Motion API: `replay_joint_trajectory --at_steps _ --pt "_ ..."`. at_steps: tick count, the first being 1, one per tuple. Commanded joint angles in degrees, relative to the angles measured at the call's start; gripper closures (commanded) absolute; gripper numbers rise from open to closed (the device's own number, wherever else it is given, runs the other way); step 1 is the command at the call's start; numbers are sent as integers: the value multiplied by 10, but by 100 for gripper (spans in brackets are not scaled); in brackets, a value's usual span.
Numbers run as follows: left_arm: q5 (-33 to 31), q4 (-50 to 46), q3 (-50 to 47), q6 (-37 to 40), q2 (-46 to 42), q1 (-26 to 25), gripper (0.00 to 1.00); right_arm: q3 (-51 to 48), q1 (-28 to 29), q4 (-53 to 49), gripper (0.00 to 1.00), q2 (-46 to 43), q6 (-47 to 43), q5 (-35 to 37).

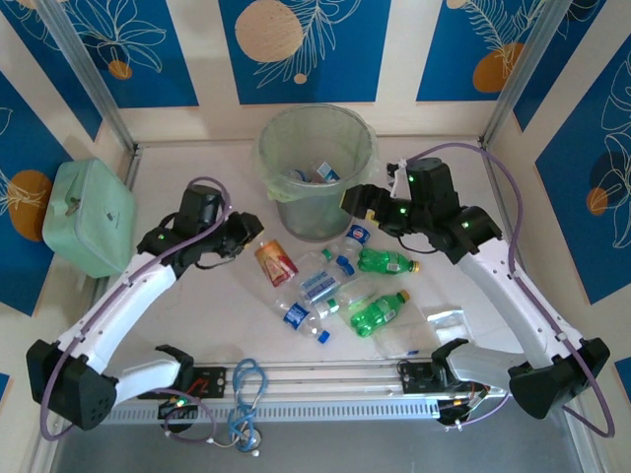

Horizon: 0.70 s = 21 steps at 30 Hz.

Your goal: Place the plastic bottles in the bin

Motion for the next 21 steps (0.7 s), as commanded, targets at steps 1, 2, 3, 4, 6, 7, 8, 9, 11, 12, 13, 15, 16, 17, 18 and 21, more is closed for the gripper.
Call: replay_joint_trajectory --at_steps 1,2,3,4,6,7,8,9,11,12,13,15,16,17,18,21 --pt "75 164 -11 -58 -5 6 70 14 3 39 9 8 -1 -103" --pt "88 199 -16 -71 -2 6 70 23 9 40 8 12 -4 -109" --pt "101 234 -21 -84 1 5 70 31 17 38 8 16 -11 -110" --pt "111 260 -27 -97 3 6 70 38 22 35 8 20 -15 -110" --pt "125 312 -37 -116 6 5 70 52 32 31 7 27 -22 -107" --pt "130 329 -40 -122 7 5 70 56 36 30 7 30 -24 -105" --pt "137 342 -41 -127 10 5 70 61 39 28 7 33 -27 -101" --pt "144 357 -41 -131 12 5 71 66 44 25 6 38 -30 -98" --pt "163 398 -44 -151 17 5 71 76 54 16 6 50 -37 -96" --pt "173 428 -49 -167 22 5 71 83 62 12 6 56 -42 -93" --pt "179 452 -52 -179 25 5 71 89 70 7 6 61 -46 -90" --pt "191 497 -56 -198 33 5 71 102 83 -1 6 71 -54 -85" --pt "195 507 -57 -201 37 5 71 105 86 -1 6 75 -54 -87" --pt "197 518 -57 -203 39 5 71 108 88 1 6 76 -54 -91" --pt "199 530 -57 -206 41 5 72 111 89 3 6 78 -54 -96" --pt "198 550 -57 -214 48 5 72 120 92 6 6 85 -56 -119"
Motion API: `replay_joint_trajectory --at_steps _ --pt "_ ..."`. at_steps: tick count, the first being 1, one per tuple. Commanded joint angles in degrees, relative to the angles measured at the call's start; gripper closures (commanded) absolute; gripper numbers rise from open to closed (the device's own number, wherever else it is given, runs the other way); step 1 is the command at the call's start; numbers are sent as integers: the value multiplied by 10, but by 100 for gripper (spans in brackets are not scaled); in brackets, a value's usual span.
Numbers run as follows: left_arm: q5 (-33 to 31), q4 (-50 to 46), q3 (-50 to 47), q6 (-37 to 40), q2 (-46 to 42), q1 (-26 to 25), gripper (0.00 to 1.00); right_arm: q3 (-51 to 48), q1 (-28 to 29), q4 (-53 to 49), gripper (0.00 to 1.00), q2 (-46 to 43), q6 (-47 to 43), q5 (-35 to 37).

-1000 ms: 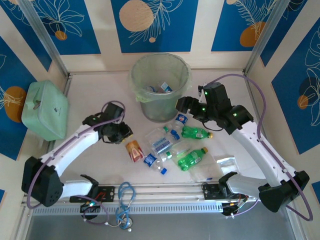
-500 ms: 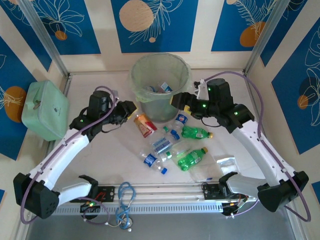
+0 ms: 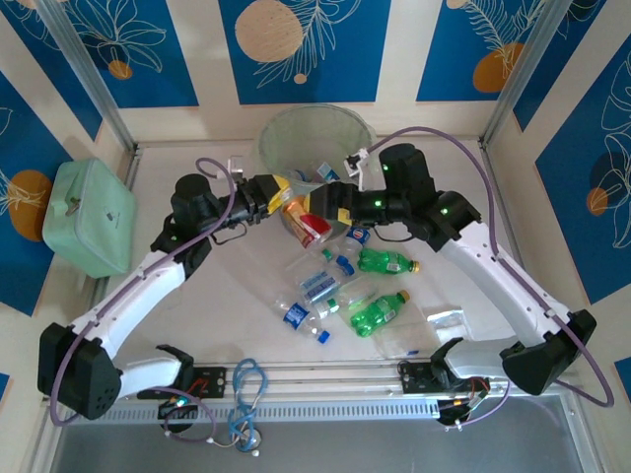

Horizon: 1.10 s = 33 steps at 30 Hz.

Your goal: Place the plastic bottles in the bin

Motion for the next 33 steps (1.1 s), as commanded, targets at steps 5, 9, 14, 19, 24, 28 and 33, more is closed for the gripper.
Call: replay_joint_trajectory --at_steps 5,9,14,19,24,28,33 --pt "31 105 2 -36 20 4 73 47 18 -30 7 19 -37 -29" --pt "38 131 5 -41 23 4 73 53 25 -30 8 27 -42 -34" --pt "45 158 13 -55 31 4 73 62 28 -29 12 41 -47 -47" --pt "50 163 20 -57 37 4 73 69 29 -27 18 49 -49 -48" --pt "45 162 18 -56 41 4 73 68 29 -28 33 46 -51 -41" --pt "44 154 20 -49 43 3 73 64 28 -33 40 41 -52 -30" --pt "35 117 22 -17 31 4 26 68 24 -30 43 32 -48 -11"
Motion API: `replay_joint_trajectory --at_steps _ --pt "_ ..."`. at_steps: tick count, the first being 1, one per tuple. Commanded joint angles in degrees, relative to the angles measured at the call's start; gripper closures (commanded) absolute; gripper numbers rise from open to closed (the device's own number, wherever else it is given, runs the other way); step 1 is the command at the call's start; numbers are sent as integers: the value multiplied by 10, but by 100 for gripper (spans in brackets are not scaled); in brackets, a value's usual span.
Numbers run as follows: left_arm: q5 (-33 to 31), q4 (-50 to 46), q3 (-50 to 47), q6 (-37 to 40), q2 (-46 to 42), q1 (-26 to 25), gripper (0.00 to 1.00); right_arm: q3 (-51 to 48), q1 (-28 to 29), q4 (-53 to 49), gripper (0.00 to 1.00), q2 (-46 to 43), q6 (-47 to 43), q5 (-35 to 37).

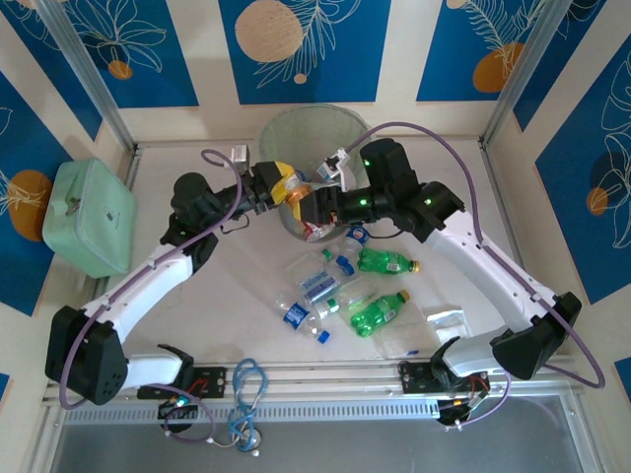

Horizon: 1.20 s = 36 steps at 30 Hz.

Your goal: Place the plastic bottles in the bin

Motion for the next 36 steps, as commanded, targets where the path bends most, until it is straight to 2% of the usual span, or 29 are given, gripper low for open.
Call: replay_joint_trajectory --at_steps 1,2,5,8,12,24,29,31,34,36 --pt "-5 -36 25 48 -13 4 12 24 -3 -5 43 -16 -3 18" --pt "-8 -77 35 79 -23 3 0 33 -7 -11 43 -15 -5 27" --pt "-36 -250 82 204 -53 4 0 62 -26 -27 43 -10 -7 54" --pt "-106 -395 112 304 -83 4 0 92 -53 -27 43 1 -2 67" --pt "-135 -492 135 375 -87 3 3 127 -94 -7 42 28 21 47" --pt "-133 -547 97 394 -82 2 15 261 -147 -22 42 162 35 34" --pt "-130 -566 84 405 -77 -1 18 304 -158 -41 39 212 33 25" --pt "-130 -566 78 404 -76 -2 19 334 -160 -58 34 233 29 20" --pt "-130 -566 74 402 -75 -6 19 377 -160 -81 20 256 21 25" --pt "-131 -568 72 404 -72 -8 19 393 -163 -88 16 263 19 27"
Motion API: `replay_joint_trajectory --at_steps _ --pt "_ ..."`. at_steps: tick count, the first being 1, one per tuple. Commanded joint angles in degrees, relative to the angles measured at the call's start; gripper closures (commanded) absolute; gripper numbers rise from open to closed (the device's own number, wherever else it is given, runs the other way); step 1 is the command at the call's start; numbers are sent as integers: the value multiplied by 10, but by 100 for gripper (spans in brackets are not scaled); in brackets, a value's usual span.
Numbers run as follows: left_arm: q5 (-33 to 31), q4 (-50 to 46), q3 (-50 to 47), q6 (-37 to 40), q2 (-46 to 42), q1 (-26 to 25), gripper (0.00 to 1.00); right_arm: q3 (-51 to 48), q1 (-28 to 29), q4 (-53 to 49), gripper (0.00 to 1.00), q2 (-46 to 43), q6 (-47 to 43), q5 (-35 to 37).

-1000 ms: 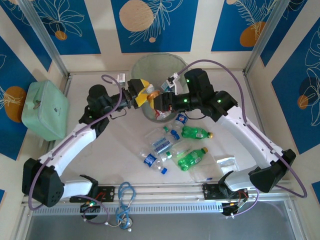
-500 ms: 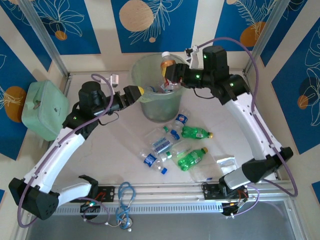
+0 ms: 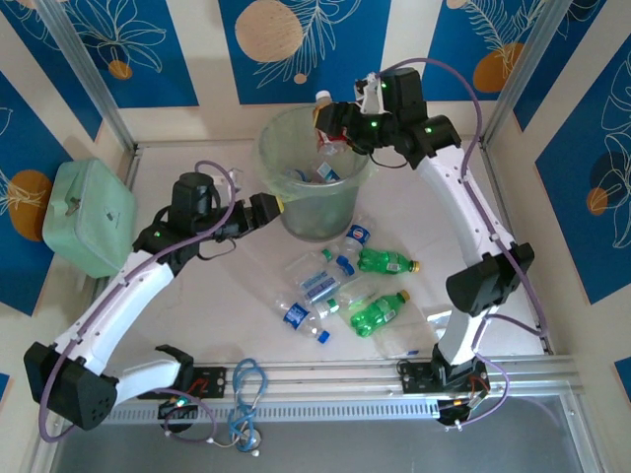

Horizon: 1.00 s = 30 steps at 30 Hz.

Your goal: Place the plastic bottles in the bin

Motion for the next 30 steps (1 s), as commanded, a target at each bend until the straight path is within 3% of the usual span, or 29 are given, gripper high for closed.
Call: replay_joint_trajectory --at_steps 1,10,19,27,30 --pt "-5 -9 -4 13 2 -6 19 37 -5 -29 15 4 -6 -12" --pt "-15 -38 -3 31 7 -8 19 -2 -6 -22 14 -47 -12 4" --pt "-14 -81 -51 41 -12 -17 20 -215 -9 17 14 -214 -5 63" --pt "-68 -118 -136 -82 -15 -38 21 -428 -20 24 14 -357 26 96" --pt "-55 -95 -169 -161 -4 -39 21 -481 -22 26 14 -383 44 89"
